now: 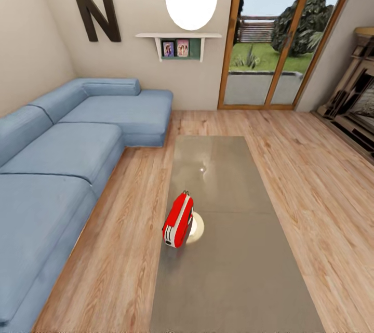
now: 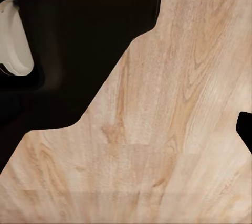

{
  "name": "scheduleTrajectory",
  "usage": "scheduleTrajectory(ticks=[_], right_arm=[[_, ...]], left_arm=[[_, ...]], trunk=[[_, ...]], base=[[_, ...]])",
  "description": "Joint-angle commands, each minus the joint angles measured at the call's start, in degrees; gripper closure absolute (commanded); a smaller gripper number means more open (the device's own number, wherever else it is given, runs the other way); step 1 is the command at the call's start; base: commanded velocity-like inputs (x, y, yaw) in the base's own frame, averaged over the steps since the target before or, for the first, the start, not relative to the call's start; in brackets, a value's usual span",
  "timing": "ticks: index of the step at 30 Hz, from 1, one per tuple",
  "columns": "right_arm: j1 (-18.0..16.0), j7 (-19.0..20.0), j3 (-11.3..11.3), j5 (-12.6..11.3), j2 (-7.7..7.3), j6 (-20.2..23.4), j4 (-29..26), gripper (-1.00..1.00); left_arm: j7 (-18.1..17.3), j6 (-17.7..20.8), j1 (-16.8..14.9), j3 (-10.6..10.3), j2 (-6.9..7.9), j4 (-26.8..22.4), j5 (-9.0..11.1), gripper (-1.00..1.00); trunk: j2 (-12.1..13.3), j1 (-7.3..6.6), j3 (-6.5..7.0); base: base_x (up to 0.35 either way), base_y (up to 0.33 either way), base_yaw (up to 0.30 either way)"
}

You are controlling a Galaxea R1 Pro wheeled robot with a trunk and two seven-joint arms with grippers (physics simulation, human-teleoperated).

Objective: Turn on the radio receiver that's on the table in the living room.

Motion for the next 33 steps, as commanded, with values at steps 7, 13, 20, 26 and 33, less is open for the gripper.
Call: scheduleTrajectory(ticks=[7, 13, 20, 26, 33], right_arm=[[0.0, 0.0, 0.0, 0.0, 0.0, 0.0, 0.0, -1.0], [0.0, 0.0, 0.0, 0.0, 0.0, 0.0, 0.0, -1.0], [0.0, 0.0, 0.0, 0.0, 0.0, 0.0, 0.0, -1.0], [0.0, 0.0, 0.0, 0.0, 0.0, 0.0, 0.0, -1.0], [0.0, 0.0, 0.0, 0.0, 0.0, 0.0, 0.0, -1.0]], left_arm=[[0.0, 0.0, 0.0, 0.0, 0.0, 0.0, 0.0, -1.0], [0.0, 0.0, 0.0, 0.0, 0.0, 0.0, 0.0, -1.0], [0.0, 0.0, 0.0, 0.0, 0.0, 0.0, 0.0, -1.0], [0.0, 0.0, 0.0, 0.0, 0.0, 0.0, 0.0, -1.0], [0.0, 0.0, 0.0, 0.0, 0.0, 0.0, 0.0, -1.0]], trunk=[[0.0, 0.0, -0.66], [0.0, 0.0, -1.22], [0.0, 0.0, -1.87], [0.0, 0.0, -2.43], [0.0, 0.0, -3.08]], base=[[0.0, 0.0, 0.0], [0.0, 0.0, 0.0], [0.0, 0.0, 0.0], [0.0, 0.0, 0.0], [0.0, 0.0, 0.0]])
